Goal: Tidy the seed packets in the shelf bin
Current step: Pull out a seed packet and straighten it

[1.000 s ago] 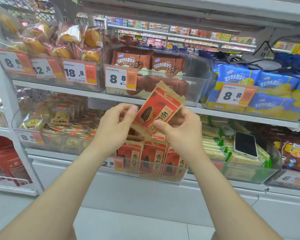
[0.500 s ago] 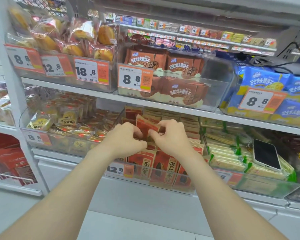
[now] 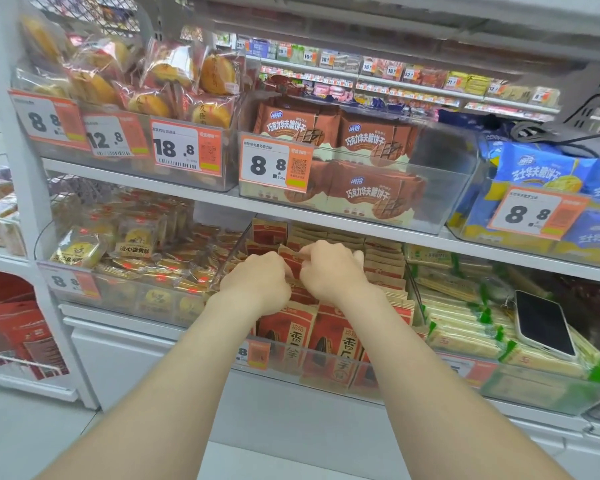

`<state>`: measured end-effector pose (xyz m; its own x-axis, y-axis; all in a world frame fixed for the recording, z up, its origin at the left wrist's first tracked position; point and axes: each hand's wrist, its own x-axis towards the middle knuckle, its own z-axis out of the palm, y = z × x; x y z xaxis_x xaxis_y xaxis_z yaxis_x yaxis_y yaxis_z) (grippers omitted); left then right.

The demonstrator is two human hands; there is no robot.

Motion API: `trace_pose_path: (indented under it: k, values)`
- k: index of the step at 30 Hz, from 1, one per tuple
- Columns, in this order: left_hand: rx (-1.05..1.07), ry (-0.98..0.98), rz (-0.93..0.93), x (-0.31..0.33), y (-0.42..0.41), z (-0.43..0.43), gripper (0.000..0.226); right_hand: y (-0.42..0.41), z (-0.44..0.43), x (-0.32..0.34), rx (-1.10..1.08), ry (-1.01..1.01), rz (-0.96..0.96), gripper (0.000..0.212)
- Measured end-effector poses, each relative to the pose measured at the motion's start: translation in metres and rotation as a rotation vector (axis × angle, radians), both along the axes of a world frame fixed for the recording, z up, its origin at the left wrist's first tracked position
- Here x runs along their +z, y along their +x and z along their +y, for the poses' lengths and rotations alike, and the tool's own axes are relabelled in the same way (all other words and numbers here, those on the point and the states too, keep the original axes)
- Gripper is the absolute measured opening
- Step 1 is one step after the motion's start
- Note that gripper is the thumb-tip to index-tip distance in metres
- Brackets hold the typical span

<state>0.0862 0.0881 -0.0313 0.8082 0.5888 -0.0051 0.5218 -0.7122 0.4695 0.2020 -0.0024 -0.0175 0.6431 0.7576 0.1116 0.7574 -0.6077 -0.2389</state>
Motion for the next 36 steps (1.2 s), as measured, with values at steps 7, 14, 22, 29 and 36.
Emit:
trace_pose_path:
  k: [7,14,22,29,36]
  values:
    - [0.089,0.075,-0.109,0.001,0.000,-0.007,0.019,0.006,0.002,-0.004,-0.027,-0.154,0.207,0.039]
    - [0.041,0.215,-0.028,0.001,-0.009,-0.008,0.055,0.012,0.011,-0.014,-0.047,0.271,0.114,0.029]
    - [-0.111,0.233,0.148,-0.001,-0.009,-0.008,0.049,0.008,0.012,-0.007,-0.125,0.172,0.078,0.033]
    - [-0.097,0.208,0.083,0.000,-0.013,-0.011,0.034,0.006,0.014,-0.009,-0.120,0.163,0.077,0.017]
    - [-0.055,0.159,-0.032,0.008,-0.024,-0.017,0.035,-0.013,-0.016,-0.003,0.028,0.285,-0.159,0.027]
